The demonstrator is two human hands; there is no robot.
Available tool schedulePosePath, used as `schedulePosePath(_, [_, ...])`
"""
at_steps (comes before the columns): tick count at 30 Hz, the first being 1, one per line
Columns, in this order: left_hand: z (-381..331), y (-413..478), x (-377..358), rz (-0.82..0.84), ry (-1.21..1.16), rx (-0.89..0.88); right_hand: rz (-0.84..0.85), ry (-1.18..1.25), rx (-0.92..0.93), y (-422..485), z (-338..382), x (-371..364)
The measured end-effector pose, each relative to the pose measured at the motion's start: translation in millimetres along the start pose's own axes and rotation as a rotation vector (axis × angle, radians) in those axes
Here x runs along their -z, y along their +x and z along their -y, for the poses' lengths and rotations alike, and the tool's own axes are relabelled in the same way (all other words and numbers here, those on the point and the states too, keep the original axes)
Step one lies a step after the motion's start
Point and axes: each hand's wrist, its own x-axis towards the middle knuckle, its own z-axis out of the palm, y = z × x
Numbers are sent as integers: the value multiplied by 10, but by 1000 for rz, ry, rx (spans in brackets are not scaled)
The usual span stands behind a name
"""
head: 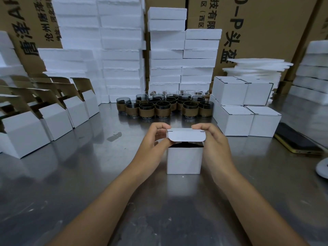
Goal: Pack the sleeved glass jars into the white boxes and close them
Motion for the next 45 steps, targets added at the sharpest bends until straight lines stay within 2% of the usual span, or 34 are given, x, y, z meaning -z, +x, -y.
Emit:
schedulePosePath(5, [-17,30,5,-26,-64,59,32,37,-119,8,41,14])
schedulePosePath(9, [-29,-24,-7,3,-94,21,93,-99,45,-93,20,-28])
schedulePosePath(12, [-37,-38,-5,-1,-104,24,109,-204,99,-111,2,-31])
schedulePosePath(21, [-28,7,4,-71,-106,61,146,-242,146,-86,-71,-38])
schedulePosePath(35, [-20,1,8,-47,-64,30,167,-303,190,-77,-148,-46])
schedulePosePath(38, [-18,-4,14,-52,-81,47,131,-384,283,-124,-148,-27])
schedulePosePath(41, [-7,-24,37,-51,-108,83,188,-534,368,-188,-158,-31])
schedulePosePath(43, [-10,-34,51,-57,-114,107,190,-660,361,-215,-167,-53])
schedulePosePath(45, [-15,-40,57,-68,-117,119,140,-676,328,-220,-169,-60])
